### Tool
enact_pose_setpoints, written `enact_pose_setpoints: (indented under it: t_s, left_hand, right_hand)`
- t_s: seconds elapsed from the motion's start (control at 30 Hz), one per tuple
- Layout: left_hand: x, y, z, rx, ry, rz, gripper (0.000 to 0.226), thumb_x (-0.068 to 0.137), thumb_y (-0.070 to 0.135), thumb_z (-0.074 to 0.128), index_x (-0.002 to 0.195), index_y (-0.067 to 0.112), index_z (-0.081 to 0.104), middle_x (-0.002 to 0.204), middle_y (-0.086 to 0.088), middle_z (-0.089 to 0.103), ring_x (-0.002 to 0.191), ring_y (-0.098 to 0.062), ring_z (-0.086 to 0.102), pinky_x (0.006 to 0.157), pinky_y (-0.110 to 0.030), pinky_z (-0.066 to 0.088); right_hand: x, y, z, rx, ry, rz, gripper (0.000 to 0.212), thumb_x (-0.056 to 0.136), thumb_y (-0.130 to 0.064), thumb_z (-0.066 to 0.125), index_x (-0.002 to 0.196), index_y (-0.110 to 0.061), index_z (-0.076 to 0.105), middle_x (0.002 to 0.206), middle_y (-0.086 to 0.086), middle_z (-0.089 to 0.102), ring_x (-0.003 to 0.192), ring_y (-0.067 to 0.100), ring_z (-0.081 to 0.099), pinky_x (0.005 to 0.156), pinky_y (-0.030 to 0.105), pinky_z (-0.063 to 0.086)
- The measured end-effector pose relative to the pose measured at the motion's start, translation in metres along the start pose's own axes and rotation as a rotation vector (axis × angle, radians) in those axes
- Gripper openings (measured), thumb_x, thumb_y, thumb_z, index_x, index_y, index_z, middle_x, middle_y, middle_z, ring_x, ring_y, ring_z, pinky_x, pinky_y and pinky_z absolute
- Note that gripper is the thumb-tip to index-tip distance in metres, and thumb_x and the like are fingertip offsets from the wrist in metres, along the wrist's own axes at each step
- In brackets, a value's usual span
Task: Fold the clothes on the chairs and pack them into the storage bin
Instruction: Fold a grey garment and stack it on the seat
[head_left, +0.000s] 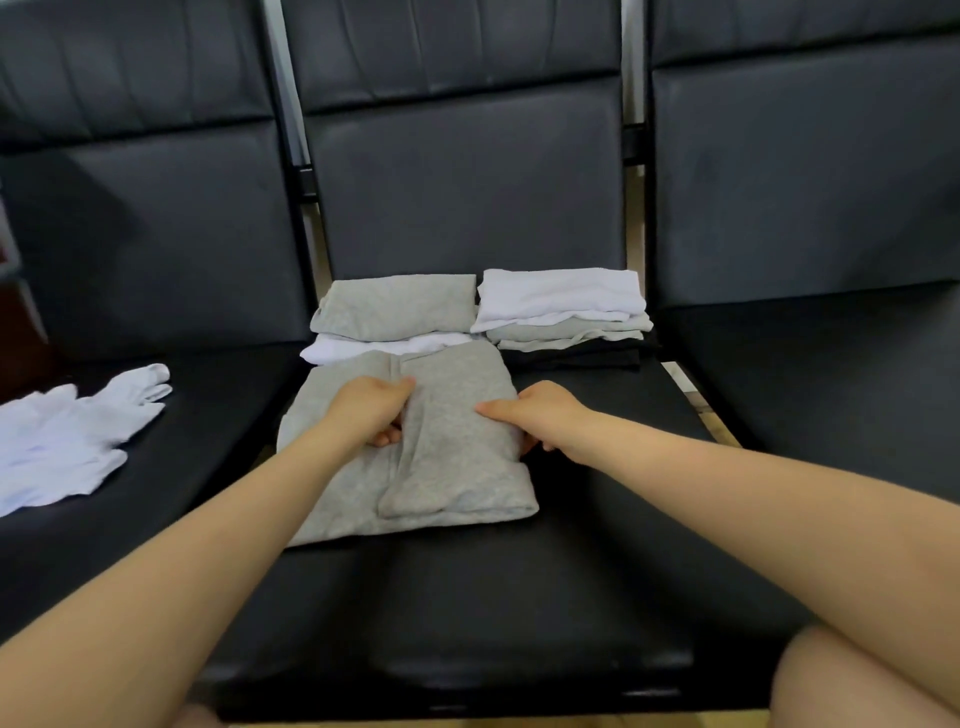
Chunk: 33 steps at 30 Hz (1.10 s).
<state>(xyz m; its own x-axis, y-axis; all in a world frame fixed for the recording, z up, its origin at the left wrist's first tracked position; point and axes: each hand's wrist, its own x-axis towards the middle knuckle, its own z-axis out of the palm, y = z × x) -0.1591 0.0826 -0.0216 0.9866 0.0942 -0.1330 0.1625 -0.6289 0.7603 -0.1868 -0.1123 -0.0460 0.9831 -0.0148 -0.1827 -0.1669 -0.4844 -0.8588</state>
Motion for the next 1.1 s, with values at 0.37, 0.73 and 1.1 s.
enact_pose_setpoints:
  t_s: [0.37,0.73,1.1]
  left_hand:
    - [-0.025,-0.025,-0.008,-0.047,0.122,0.138,0.017,0.09,0.021,0.056,0.074,0.018,0.052,0.069,0.001,0.053,0.066,-0.018,0.052,0.064,-0.03,0.046]
    - [-0.03,-0.063,-0.062,-0.398,0.164,0.013,0.023,0.097,0.022,0.045,0.105,0.008,0.061,0.083,-0.005,0.063,0.058,-0.014,0.049,0.054,-0.025,0.04]
    - [-0.022,-0.091,-0.072,-0.345,0.099,-0.064,0.035,0.089,0.031,0.062,0.104,-0.001,0.065,0.102,-0.017,0.065,0.083,-0.023,0.058,0.069,-0.032,0.046]
  right_hand:
    - [-0.014,-0.009,0.01,0.365,-0.088,0.032,0.032,0.085,-0.024,0.069,0.112,-0.007,0.062,0.115,0.01,0.066,0.097,0.022,0.064,0.078,0.035,0.057]
    - [-0.033,-0.106,0.042,0.273,-0.012,-0.215,0.018,0.088,-0.018,0.058,0.073,-0.015,0.049,0.071,0.001,0.051,0.064,0.013,0.049,0.053,0.021,0.04]
    - [-0.02,-0.074,0.087,0.237,-0.222,-0.043,0.017,0.093,-0.015,0.054,0.099,-0.005,0.066,0.078,0.006,0.063,0.061,0.013,0.055,0.052,0.019,0.041]
